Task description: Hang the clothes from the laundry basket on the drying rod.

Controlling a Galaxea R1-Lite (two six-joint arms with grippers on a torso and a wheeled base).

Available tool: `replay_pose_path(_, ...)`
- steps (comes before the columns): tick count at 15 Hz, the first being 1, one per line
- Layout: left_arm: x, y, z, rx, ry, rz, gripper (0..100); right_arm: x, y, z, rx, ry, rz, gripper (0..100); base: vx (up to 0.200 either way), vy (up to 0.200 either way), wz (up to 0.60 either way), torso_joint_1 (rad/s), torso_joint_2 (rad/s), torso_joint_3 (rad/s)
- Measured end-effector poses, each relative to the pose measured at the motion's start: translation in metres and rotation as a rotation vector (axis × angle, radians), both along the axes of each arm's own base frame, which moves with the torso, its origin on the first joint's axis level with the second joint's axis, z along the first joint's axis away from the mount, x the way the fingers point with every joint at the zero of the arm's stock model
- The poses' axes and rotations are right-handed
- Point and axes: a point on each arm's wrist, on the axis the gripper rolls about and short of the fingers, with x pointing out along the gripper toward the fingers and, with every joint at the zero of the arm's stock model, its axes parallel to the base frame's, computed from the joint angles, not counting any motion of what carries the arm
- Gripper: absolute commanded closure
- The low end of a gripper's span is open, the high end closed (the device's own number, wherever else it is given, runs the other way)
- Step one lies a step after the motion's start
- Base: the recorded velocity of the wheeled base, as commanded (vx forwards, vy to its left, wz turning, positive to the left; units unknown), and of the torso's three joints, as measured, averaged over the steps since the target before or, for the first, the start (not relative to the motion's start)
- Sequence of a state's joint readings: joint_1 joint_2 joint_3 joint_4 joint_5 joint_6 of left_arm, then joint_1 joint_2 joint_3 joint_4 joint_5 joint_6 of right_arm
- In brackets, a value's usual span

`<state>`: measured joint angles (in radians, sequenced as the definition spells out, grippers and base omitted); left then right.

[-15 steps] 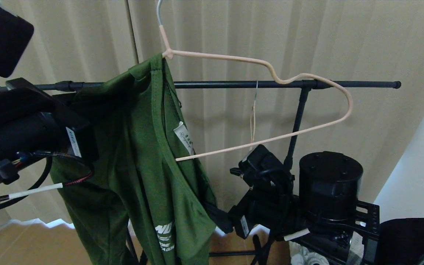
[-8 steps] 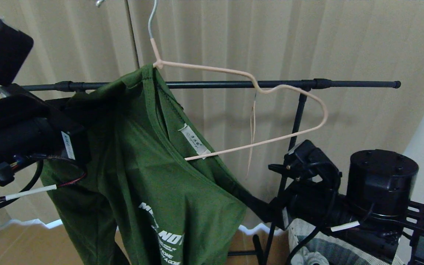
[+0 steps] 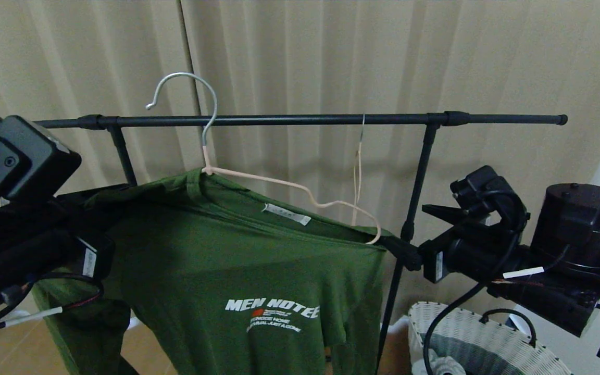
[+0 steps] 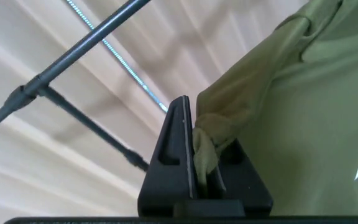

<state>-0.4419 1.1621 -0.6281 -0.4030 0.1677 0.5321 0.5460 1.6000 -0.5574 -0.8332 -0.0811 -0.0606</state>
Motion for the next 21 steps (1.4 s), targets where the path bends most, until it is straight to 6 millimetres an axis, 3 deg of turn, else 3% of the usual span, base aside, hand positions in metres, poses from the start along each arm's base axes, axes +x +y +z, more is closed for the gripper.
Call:
replay_pose_path(7, 0.002, 0.011, -0.021, 0.131, 0.045, 0.056, 100, 0.0, 0.002, 0.013, -0.007, -0.055, 0.022, 0, 0.0, 0.0, 0.0, 0.0, 0.0, 0.0)
replay_pose_path(15, 0.012, -0.001, -0.013, -0.016, 0.055, 0.063, 100, -0.043, 0.027, 0.025, -0.063, -0.061, 0.355, 0, 0.0, 0.0, 0.0, 0.0, 0.0, 0.0)
replay_pose_path(21, 0.006, -0.017, -0.012, -0.083, 0.049, -0.026, 100, -0.027, 0.045, 0.048, -0.108, -0.197, 0.383, 0, 0.0, 0.0, 0.0, 0.0, 0.0, 0.0)
